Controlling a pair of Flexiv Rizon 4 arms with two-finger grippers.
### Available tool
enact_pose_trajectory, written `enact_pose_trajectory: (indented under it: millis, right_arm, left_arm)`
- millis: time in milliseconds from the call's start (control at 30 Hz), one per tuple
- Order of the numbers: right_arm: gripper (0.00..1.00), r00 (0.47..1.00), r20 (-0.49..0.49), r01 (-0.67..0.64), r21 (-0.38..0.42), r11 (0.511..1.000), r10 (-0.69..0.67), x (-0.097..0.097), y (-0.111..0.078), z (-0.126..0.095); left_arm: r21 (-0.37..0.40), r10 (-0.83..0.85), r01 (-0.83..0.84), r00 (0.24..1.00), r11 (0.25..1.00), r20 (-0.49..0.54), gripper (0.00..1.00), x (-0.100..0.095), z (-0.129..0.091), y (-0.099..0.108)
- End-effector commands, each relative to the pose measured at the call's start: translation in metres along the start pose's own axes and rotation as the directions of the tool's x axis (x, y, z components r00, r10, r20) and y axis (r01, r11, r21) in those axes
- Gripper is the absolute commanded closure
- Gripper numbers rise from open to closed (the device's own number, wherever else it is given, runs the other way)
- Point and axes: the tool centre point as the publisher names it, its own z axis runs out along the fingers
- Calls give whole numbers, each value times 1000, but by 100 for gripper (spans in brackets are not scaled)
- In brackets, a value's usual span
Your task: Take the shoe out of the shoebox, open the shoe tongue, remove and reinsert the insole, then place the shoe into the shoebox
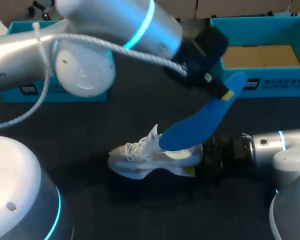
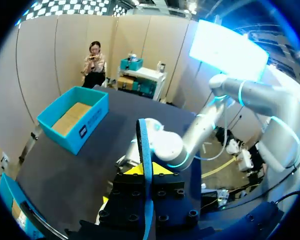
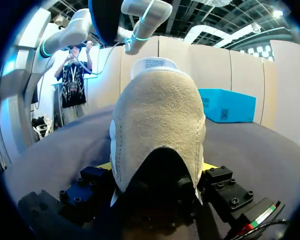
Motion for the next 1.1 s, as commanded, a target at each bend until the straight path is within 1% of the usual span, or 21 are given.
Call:
enact_pose_trajectory:
  millis: [33, 67, 900, 1033, 1100]
  right_arm:
    - [100, 1000, 0, -1, 6, 1000, 1, 1, 2, 1]
    - [100, 1000, 0, -1, 6, 1000, 1, 1, 2, 1]
    - [100, 1000, 0, -1, 6, 1000, 1, 1, 2, 1]
    - [100, 1000, 0, -1, 6, 1000, 1, 1, 2, 1]
    - [100, 1000, 0, -1, 6, 1000, 1, 1, 2, 1]
  left_arm:
    - [42, 16, -14, 999, 999, -37, 100, 17, -59, -3]
    - [44, 10, -8, 999, 999, -46, 100, 19, -65, -8]
    - [44, 10, -8, 999, 999, -46, 100, 19, -65, -8]
    - [140, 38, -27, 996, 990, -76, 100, 28, -81, -26]
    - [173, 46, -27, 994, 985, -101, 100, 32, -87, -33]
